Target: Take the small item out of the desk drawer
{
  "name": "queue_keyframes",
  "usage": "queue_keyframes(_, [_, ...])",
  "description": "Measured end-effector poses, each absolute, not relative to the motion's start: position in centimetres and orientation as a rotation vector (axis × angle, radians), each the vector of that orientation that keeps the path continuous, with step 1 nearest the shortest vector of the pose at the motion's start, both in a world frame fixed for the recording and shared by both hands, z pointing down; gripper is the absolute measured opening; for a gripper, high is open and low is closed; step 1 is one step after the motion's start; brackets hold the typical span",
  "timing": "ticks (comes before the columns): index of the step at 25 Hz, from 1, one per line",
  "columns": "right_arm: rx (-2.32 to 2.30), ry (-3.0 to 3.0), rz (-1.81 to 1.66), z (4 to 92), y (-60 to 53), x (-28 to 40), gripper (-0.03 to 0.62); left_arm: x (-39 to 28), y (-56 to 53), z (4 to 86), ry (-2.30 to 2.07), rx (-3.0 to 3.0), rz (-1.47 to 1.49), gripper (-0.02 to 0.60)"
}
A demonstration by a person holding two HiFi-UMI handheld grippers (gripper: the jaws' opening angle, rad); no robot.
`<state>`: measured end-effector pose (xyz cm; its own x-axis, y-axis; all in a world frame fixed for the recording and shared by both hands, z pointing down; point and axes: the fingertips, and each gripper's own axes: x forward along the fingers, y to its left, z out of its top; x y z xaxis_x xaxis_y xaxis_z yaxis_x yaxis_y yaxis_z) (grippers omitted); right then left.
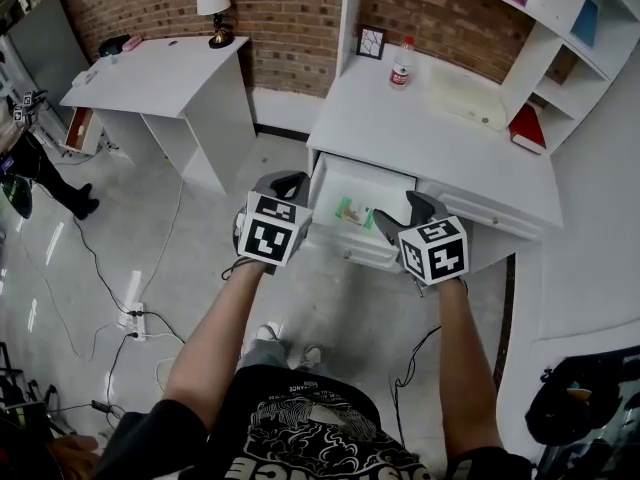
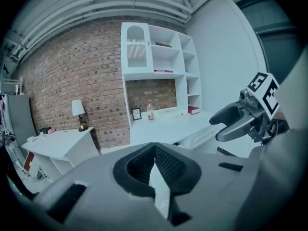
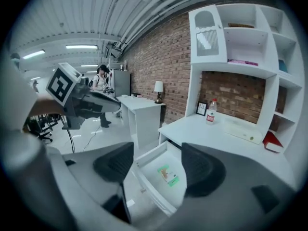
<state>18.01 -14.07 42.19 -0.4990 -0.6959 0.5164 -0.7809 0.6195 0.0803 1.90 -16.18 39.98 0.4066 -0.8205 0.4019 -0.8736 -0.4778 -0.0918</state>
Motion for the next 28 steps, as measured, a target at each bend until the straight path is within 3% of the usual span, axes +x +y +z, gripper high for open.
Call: queue_keyframes(28, [0.443,-1.923,0.204,63.4,-26.6,12.4,0.413,-1.7,-29.2,54.0,-1.372,2.451,0.648,0.005])
